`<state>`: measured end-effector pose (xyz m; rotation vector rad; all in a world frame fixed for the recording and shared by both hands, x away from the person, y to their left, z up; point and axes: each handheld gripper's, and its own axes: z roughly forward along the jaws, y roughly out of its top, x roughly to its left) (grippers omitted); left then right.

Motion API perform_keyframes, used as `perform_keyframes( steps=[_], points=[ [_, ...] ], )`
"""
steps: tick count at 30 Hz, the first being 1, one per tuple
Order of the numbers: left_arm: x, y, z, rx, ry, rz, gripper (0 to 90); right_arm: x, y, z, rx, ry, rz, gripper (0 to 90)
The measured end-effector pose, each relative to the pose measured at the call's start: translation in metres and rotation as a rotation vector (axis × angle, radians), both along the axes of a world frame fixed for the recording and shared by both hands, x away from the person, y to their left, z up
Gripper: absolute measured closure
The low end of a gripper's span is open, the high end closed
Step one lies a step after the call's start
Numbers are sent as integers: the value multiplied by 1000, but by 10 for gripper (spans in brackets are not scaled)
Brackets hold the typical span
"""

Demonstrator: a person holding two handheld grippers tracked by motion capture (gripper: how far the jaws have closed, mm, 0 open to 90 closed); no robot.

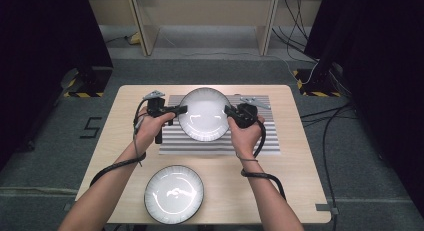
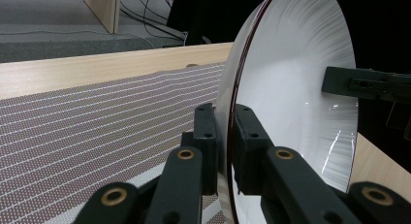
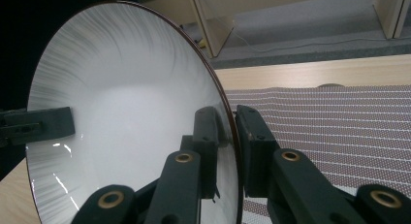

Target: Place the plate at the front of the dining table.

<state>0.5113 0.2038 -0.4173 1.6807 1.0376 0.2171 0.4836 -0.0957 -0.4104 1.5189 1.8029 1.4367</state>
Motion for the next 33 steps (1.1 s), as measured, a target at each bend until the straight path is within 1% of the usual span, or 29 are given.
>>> perform_keyframes(
  steps=[8, 22, 33],
  points=[
    [5, -1, -5, 4, 17, 8, 815, 7, 0, -5, -2, 15, -3, 797],
    [17, -7, -8, 12, 25, 16, 811, 17, -3, -8, -10, 25, -15, 797],
    [26, -8, -15, 12, 52, 33, 806, 27, -1, -11, -27, 35, -21, 797]
  ],
)
